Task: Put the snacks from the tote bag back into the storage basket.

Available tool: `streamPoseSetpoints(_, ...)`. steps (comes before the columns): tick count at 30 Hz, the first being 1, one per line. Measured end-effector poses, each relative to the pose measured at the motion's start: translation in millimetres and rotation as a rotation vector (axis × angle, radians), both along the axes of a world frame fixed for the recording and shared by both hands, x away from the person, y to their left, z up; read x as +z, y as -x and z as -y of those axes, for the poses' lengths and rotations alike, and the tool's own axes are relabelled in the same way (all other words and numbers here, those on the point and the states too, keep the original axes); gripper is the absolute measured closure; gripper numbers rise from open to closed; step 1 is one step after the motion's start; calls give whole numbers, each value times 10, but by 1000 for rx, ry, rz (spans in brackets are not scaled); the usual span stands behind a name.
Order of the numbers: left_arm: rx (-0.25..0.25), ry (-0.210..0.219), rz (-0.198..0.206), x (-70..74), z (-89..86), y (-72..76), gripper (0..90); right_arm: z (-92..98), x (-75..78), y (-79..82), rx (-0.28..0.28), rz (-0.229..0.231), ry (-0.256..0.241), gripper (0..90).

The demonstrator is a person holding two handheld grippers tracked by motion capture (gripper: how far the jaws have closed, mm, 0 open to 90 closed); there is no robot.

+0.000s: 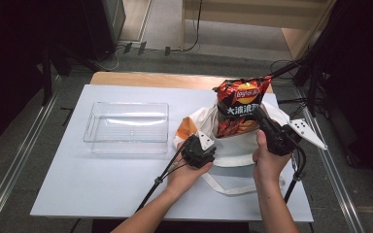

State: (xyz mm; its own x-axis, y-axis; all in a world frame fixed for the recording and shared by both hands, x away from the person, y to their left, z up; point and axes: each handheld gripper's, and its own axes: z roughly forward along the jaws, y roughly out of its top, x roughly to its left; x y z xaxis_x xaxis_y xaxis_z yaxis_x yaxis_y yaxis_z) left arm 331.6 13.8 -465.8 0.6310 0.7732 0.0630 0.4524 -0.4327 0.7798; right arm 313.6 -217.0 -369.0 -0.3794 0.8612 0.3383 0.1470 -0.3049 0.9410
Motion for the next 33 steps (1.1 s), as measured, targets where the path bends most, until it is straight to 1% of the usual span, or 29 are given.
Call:
streamPoseSetpoints(2, 5, 35, -3, 0, -12, 2, 507, 26, 17, 8, -10, 8, -7, 900)
streamPoseSetpoints(3, -2, 49, -4, 1, -29, 4, 500, 34, 23, 11, -12, 9, -8, 900)
streamPoseSetpoints(5, -4, 77, -6, -8, -63, 5, 492, 55, 24, 15, -22, 16, -2, 900)
streamPoseSetpoints(7, -1, 103, -18, -10, -96, -3, 492, 75, 21, 14, -22, 11, -13, 900)
streamPoseSetpoints(10, 2, 104, -27, -12, -101, -14, 516, 84, 45, 27, -18, 22, -19, 900)
streamPoseSetpoints(11, 6, 95, -28, -15, -95, -16, 521, 86, 58, 35, -18, 31, -25, 900)
streamPoseSetpoints(12, 6, 92, -33, -18, -88, -18, 531, 97, 81, 50, -8, 48, -37, 900)
streamPoseSetpoints(13, -8, 100, -40, -20, -90, -24, 527, 106, 127, 80, 1, 77, -42, 900)
streamPoseSetpoints(14, -15, 110, -42, -21, -95, -27, 503, 105, 177, 103, 1, 97, -23, 900)
streamPoseSetpoints(16, -31, 142, -48, -13, -118, -30, 463, 100, 253, 148, -8, 108, 18, 900)
streamPoseSetpoints(17, -37, 158, -51, -10, -135, -32, 443, 98, 261, 160, -10, 107, 21, 900)
streamPoseSetpoints(18, -38, 183, -60, -7, -161, -28, 435, 95, 255, 169, -11, 102, 26, 900)
streamPoseSetpoints(20, -37, 210, -64, 8, -198, -9, 418, 84, 199, 174, -30, 87, 38, 900)
streamPoseSetpoints(21, -30, 232, -54, 21, -218, 15, 415, 84, 162, 169, -37, 72, 38, 900)
streamPoseSetpoints(22, -31, 244, -48, 31, -228, 30, 411, 88, 115, 155, -45, 60, 38, 900)
streamPoseSetpoints(25, -32, 254, -10, 99, -270, 89, 403, 99, 36, 148, -63, 33, 40, 900)
streamPoseSetpoints(27, -29, 262, 22, 183, -302, 130, 398, 101, 10, 159, -72, 33, 43, 900)
streamPoseSetpoints(28, -30, 273, 37, 226, -319, 145, 397, 99, 11, 170, -75, 32, 41, 900)
streamPoseSetpoints(29, -34, 290, 46, 273, -335, 161, 394, 98, 15, 178, -76, 36, 46, 900)
streamPoseSetpoints(33, -36, 319, 91, 455, -388, 211, 387, 65, 31, 217, -79, 49, 53, 900)
